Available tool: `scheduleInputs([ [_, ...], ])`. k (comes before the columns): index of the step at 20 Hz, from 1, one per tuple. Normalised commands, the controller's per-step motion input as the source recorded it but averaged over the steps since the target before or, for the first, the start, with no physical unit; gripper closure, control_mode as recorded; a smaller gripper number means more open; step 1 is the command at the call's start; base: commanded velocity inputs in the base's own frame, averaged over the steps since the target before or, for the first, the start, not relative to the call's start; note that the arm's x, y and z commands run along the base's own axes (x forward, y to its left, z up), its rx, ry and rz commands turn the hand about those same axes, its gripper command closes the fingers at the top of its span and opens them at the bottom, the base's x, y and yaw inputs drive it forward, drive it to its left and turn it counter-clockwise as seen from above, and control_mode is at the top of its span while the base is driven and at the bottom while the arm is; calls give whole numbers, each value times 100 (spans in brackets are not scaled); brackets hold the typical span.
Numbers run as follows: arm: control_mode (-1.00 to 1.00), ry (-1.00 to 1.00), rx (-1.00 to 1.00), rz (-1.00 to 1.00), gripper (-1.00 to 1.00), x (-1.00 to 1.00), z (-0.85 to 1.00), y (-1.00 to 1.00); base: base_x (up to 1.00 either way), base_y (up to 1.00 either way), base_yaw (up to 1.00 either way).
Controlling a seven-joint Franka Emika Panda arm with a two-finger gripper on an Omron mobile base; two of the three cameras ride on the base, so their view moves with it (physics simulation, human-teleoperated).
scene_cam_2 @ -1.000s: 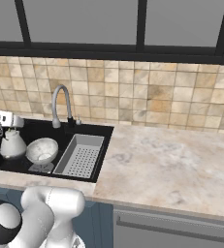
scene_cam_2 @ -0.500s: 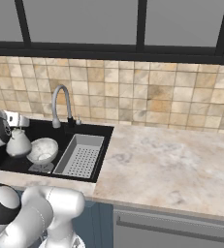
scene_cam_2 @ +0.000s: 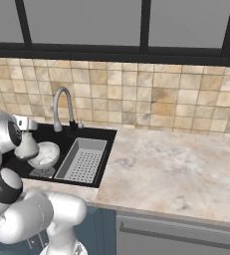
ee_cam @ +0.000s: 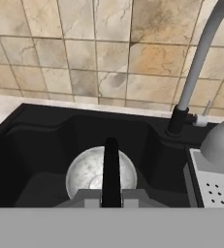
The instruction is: Pick the kettle and bowl and place them in the sink. Then turn on the water.
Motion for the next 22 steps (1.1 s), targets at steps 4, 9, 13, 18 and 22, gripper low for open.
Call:
scheduleInputs([
  [4,-100,0,0,0,100,33,-18,0,0,0,0],
  [9,-100,0,0,0,100,15,-18,0,0,0,0],
  [13,-100,0,0,0,100,6,-15,0,0,0,0],
  [18,-100,0,0,0,100,1,-10,0,0,0,0],
  [22,-100,0,0,0,100,0,-5,0,0,0,0],
])
